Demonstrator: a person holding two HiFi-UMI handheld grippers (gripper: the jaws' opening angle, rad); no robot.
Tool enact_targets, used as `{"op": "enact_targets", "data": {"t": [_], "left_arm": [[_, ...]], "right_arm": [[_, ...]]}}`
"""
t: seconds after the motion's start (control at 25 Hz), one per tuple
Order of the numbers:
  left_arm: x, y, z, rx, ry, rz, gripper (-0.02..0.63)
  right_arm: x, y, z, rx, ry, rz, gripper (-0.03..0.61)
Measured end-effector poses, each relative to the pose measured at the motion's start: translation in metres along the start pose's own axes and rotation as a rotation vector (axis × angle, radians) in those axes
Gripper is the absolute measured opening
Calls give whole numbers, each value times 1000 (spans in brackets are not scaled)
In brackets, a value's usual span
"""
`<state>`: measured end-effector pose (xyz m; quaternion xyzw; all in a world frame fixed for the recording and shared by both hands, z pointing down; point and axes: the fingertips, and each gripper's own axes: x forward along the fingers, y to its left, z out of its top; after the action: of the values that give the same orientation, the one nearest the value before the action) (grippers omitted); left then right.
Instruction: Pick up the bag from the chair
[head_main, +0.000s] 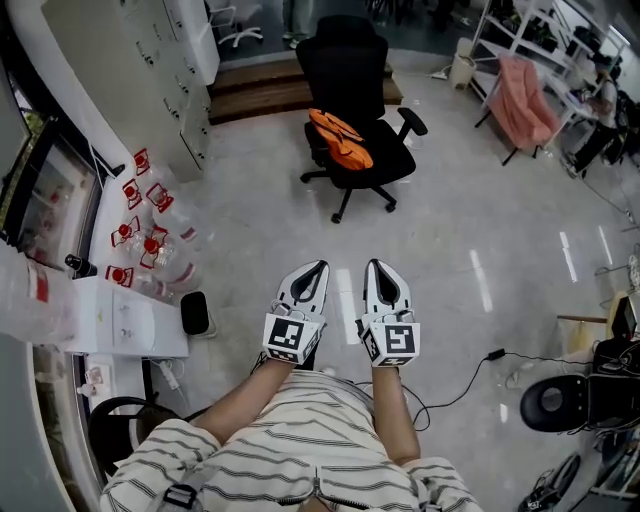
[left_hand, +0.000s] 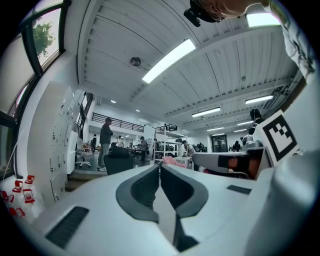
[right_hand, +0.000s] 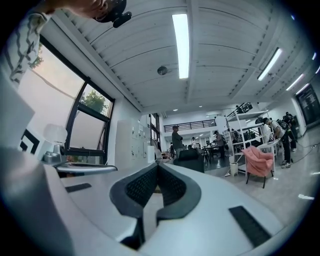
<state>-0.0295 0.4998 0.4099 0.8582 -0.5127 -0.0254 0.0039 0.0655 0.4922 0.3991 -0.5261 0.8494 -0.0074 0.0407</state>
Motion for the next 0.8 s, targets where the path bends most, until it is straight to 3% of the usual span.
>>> {"op": "enact_targets", "data": {"t": [0.32, 0.8], "left_arm": [[57, 29, -4, -30, -13, -1, 29], [181, 113, 1, -77, -19, 10, 29]], "right_arm": [[52, -36, -3, 4, -5, -34, 9], [193, -87, -4, 1, 23, -41, 9]]}}
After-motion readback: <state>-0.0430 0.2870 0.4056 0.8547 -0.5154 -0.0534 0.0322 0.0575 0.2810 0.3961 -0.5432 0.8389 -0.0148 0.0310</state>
